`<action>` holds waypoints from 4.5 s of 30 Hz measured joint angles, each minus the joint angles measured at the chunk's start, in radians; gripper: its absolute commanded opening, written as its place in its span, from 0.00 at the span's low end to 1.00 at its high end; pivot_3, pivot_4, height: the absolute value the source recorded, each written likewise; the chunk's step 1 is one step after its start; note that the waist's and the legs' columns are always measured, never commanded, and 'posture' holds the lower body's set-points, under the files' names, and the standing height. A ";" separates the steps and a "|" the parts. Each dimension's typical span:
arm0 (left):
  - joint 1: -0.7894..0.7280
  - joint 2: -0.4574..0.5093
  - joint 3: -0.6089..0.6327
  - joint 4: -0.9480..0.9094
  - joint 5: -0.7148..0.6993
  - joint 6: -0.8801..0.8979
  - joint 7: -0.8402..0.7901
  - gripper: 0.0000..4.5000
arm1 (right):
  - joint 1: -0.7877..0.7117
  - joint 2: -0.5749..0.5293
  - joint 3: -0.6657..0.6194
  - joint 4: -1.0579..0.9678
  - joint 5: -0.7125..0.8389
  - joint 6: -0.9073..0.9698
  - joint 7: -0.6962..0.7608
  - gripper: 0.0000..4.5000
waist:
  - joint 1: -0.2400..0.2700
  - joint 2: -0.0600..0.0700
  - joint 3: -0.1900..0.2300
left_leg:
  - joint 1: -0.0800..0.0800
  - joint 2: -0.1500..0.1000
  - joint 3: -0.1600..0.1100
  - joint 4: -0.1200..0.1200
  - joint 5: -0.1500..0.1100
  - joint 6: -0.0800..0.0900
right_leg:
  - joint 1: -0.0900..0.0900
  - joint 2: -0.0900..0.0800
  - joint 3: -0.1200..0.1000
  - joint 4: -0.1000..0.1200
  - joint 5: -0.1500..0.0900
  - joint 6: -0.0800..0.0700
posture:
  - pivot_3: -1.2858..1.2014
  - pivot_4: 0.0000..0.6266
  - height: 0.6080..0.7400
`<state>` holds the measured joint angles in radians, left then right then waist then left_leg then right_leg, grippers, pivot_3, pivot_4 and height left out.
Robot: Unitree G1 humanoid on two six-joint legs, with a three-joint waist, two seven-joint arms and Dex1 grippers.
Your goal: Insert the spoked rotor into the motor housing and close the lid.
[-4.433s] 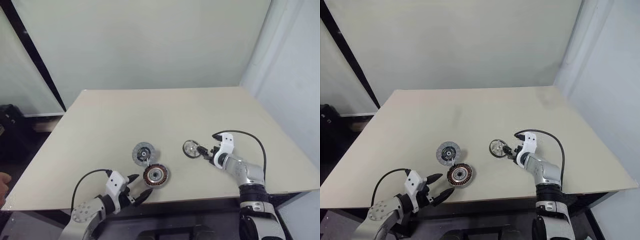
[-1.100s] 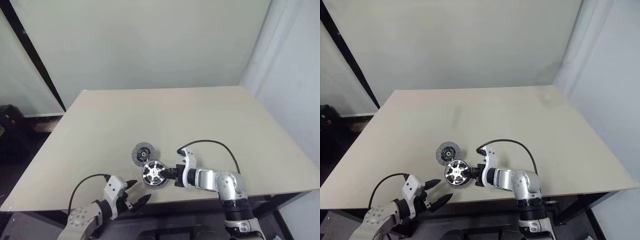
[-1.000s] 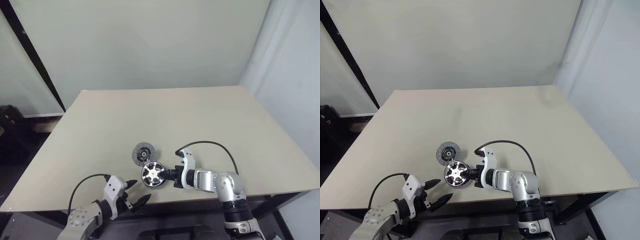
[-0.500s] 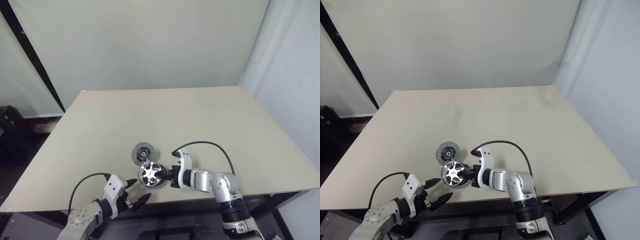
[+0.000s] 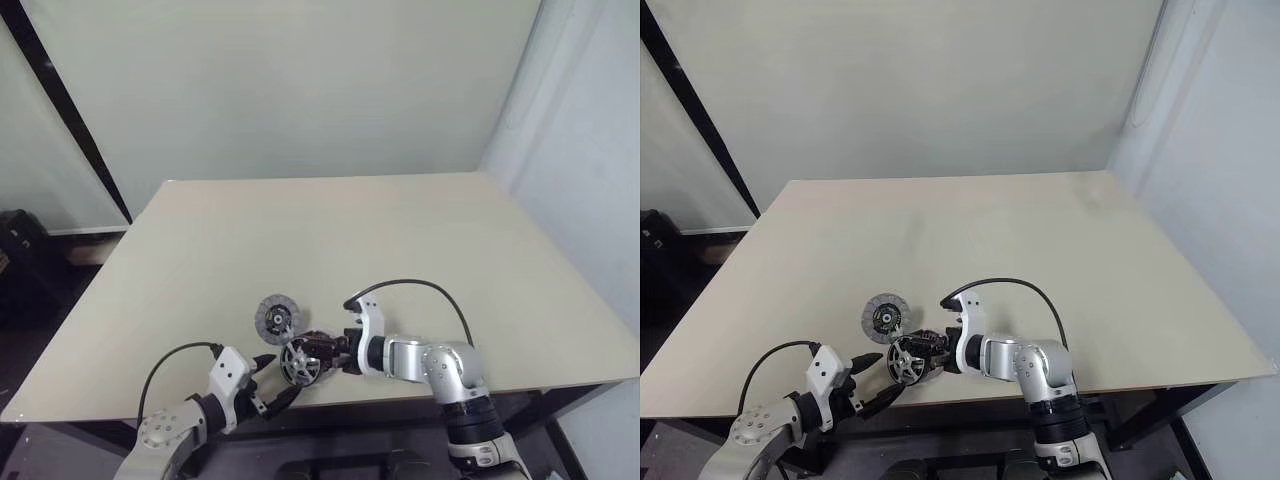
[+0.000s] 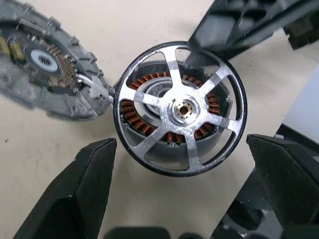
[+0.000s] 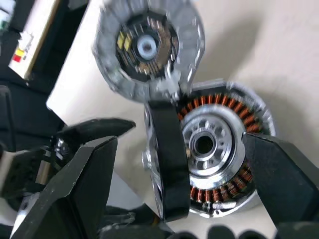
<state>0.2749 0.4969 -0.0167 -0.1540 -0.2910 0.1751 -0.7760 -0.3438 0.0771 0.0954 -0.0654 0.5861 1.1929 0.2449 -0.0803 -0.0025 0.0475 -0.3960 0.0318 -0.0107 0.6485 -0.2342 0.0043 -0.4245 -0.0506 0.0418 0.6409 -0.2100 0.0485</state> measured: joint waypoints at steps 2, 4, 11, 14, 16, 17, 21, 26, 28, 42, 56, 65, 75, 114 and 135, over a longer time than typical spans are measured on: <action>-0.003 0.000 0.000 0.000 0.001 0.000 -0.002 1.00 | -0.004 -0.008 -0.010 -0.018 0.005 0.006 0.004 0.99 | 0.000 0.000 0.000 | 0.000 0.000 0.000 0.000 0.000 0.000 | 0.000 0.000 0.000 0.000 0.000 0.000 | 0.52 0.00 1.00; -0.004 0.000 0.000 0.000 0.001 0.000 -0.004 1.00 | -0.006 -0.017 -0.017 -0.025 0.008 0.010 0.012 0.99 | 0.000 0.000 0.000 | 0.000 0.000 0.000 -0.001 0.000 0.000 | 0.000 0.000 0.000 0.000 0.000 0.000 | 0.52 0.00 1.00; -0.001 0.006 0.000 0.000 0.000 0.006 -0.011 1.00 | 0.000 -0.058 0.035 -0.049 0.008 0.017 0.048 0.99 | 0.000 0.000 0.000 | 0.000 0.000 0.000 -0.001 0.000 0.000 | 0.000 0.000 0.000 0.000 0.000 0.000 | 0.52 0.00 1.00; 0.012 0.015 0.001 0.000 -0.002 0.016 -0.015 1.00 | 0.010 -0.065 0.074 -0.051 0.003 0.015 0.063 0.99 | -0.001 0.000 0.000 | 0.000 0.000 0.000 -0.001 0.000 0.000 | 0.000 0.000 0.000 0.000 0.000 0.000 | 0.52 0.00 1.00; 0.021 0.018 0.001 0.000 -0.002 0.025 -0.019 1.00 | 0.021 -0.066 0.093 -0.051 -0.001 0.009 0.065 0.99 | -0.001 0.000 0.000 | 0.000 0.000 0.000 -0.001 0.000 0.000 | 0.000 0.000 0.000 0.000 0.000 0.000 | 0.52 0.00 1.00; 0.024 0.018 0.001 0.000 -0.002 0.030 -0.020 1.00 | 0.025 -0.066 0.100 -0.051 -0.005 0.007 0.065 0.95 | -0.001 0.000 0.000 | 0.000 0.000 0.000 -0.001 0.000 0.000 | 0.000 0.000 0.000 0.000 0.000 0.000 | 0.52 0.00 1.00; 0.036 0.023 0.002 -0.006 -0.003 0.045 -0.026 1.00 | 0.038 -0.061 0.120 -0.040 -0.019 -0.008 0.065 0.70 | 0.000 0.000 0.000 | 0.000 0.000 0.000 -0.001 0.000 0.000 | 0.000 0.000 0.000 0.000 0.000 0.000 | 0.52 0.00 1.00; 0.037 0.027 0.002 -0.011 -0.003 0.047 -0.027 1.00 | 0.039 -0.049 0.113 -0.016 -0.033 -0.021 0.062 0.31 | 0.000 0.000 0.000 | 0.000 0.000 0.000 -0.001 -0.002 -0.003 | 0.000 0.000 0.000 0.000 0.000 0.000 | 0.52 0.00 1.00; 0.037 0.027 0.002 -0.011 -0.003 0.047 -0.027 1.00 | 0.039 -0.037 0.100 -0.015 -0.031 -0.019 0.061 0.15 | 0.000 0.000 0.000 | 0.000 0.000 0.000 -0.001 -0.002 -0.003 | 0.000 0.000 0.000 0.000 0.000 0.000 | 0.52 0.00 1.00; 0.032 0.026 0.002 -0.011 -0.002 0.043 -0.025 1.00 | 0.009 0.031 -0.081 0.024 0.033 0.095 0.031 0.09 | 0.001 0.000 0.000 | 0.000 0.000 0.000 -0.001 -0.002 -0.003 | 0.000 0.000 0.000 0.000 0.000 0.000 | 0.52 0.00 1.00; 0.031 0.025 0.002 -0.011 -0.001 0.041 -0.025 1.00 | -0.019 0.061 -0.173 0.085 0.074 0.138 -0.022 0.09 | 0.006 0.000 0.000 | 0.000 0.000 0.000 -0.001 0.000 0.000 | 0.000 -0.001 0.000 -0.001 0.000 0.000 | 0.52 0.00 1.00; 0.028 0.025 0.002 -0.011 0.000 0.040 -0.026 1.00 | -0.040 0.087 -0.268 0.086 0.121 0.216 -0.049 0.09 | 0.005 0.000 0.000 | 0.000 0.000 0.000 -0.002 0.000 0.000 | -0.001 0.000 -0.001 0.000 0.000 0.000 | 0.52 0.00 1.00; 0.026 0.025 0.001 -0.011 0.000 0.037 -0.026 1.00 | -0.039 0.087 -0.270 0.093 0.121 0.210 -0.069 0.09 | 0.005 0.000 0.000 | 0.000 0.000 0.000 -0.002 0.000 0.000 | -0.001 0.000 -0.001 -0.001 0.000 0.000 | 0.52 0.00 1.00; 0.016 0.025 0.001 -0.010 0.002 0.037 -0.032 1.00 | -0.008 -0.194 0.126 -0.051 -0.122 -0.252 0.110 0.27 | 0.003 0.000 0.000 | 0.000 0.000 0.000 -0.003 0.000 0.000 | -0.001 0.000 -0.001 -0.001 0.000 0.000 | 0.52 0.00 1.00; 0.010 0.029 0.002 -0.004 0.003 0.030 -0.033 1.00 | 0.058 -0.174 0.377 0.202 -0.403 -0.649 0.247 0.01 | 0.005 -0.003 -0.003 | 0.002 0.000 0.000 0.001 -0.002 -0.003 | 0.001 0.000 -0.001 0.000 0.000 0.000 | 0.52 0.00 1.00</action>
<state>0.2847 0.5254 -0.0150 -0.1578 -0.2884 0.2054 -0.8091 -0.2857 -0.0967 0.4728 0.1362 0.1835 0.5436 0.4922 -0.0748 -0.0053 0.0442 -0.3941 0.0322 -0.0103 0.6491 -0.2362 0.0009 -0.4239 -0.0505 0.0412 0.6411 -0.2101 0.0483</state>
